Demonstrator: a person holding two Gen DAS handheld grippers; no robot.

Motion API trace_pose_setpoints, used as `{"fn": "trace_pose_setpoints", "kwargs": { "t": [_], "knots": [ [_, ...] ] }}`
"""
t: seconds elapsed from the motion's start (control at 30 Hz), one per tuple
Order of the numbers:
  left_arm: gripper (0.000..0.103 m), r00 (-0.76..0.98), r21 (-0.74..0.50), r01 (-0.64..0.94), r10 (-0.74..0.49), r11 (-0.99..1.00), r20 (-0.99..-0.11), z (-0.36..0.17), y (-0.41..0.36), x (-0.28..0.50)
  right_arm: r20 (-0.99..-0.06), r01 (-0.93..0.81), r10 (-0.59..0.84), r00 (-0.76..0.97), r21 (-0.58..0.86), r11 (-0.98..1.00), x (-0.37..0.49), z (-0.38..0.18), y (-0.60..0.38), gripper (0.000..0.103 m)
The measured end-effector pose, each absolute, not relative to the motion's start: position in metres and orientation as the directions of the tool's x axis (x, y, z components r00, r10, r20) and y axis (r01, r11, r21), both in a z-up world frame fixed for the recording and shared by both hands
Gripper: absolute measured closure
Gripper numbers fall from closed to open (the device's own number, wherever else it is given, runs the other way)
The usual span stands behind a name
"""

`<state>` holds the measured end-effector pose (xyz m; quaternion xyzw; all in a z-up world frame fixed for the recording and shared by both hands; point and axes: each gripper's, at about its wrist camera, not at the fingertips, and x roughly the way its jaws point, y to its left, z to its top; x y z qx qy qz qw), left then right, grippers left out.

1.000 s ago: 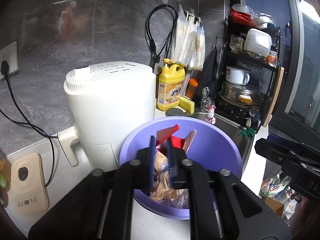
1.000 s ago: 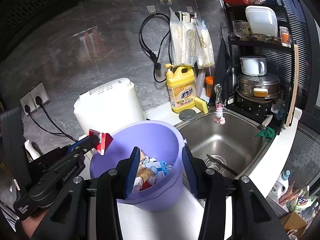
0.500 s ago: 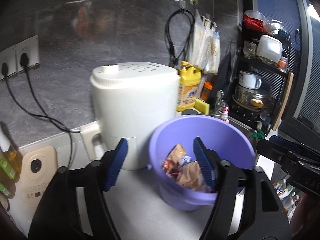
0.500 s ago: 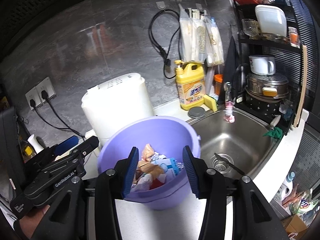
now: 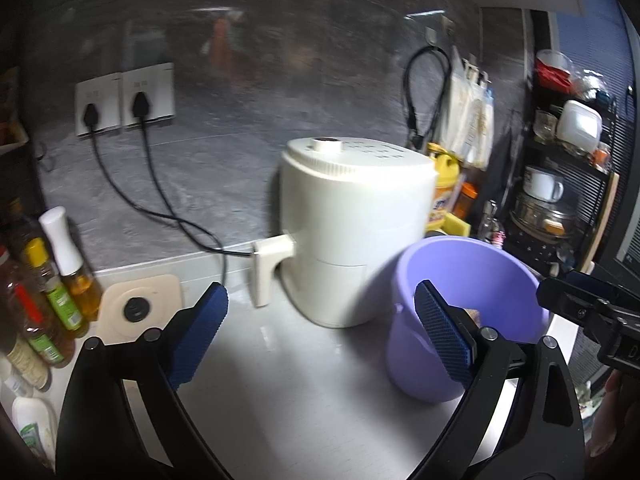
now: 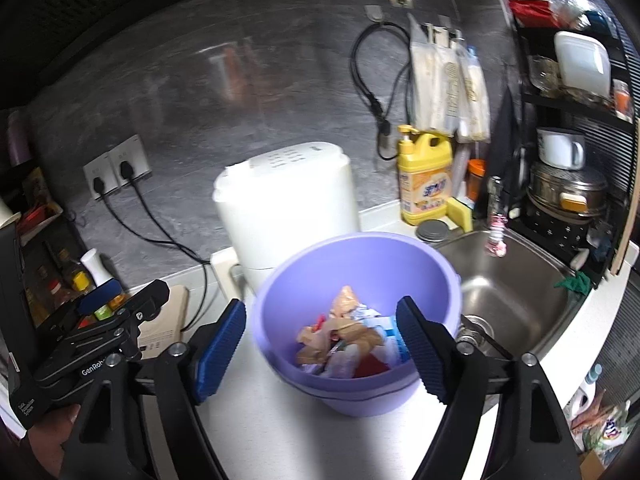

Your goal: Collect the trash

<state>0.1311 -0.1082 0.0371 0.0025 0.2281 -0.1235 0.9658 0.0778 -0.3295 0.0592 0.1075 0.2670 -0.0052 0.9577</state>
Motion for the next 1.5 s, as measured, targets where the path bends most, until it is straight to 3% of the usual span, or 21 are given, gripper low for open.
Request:
{"fn": "trace_pose_setpoints", "kwargs": {
  "t": [0.57, 1.5],
  "knots": [
    [0.006, 0.897, -0.052, 0.042, -0.06, 0.998, -0.438, 0.041, -0.033, 0.084, -0.48, -0.1, 0.189, 0.857, 0.205, 0.974, 0.075, 0.069, -0.271, 0.008],
    [0.006, 0.902, -0.091, -0.08, 0.033, 0.993, -0.431, 0.024, 0.032, 0.03, -0.509, -0.185, 0.239, 0.827, 0.155, 0.971, 0.055, 0.045, -0.223, 0.008]
  ]
}}
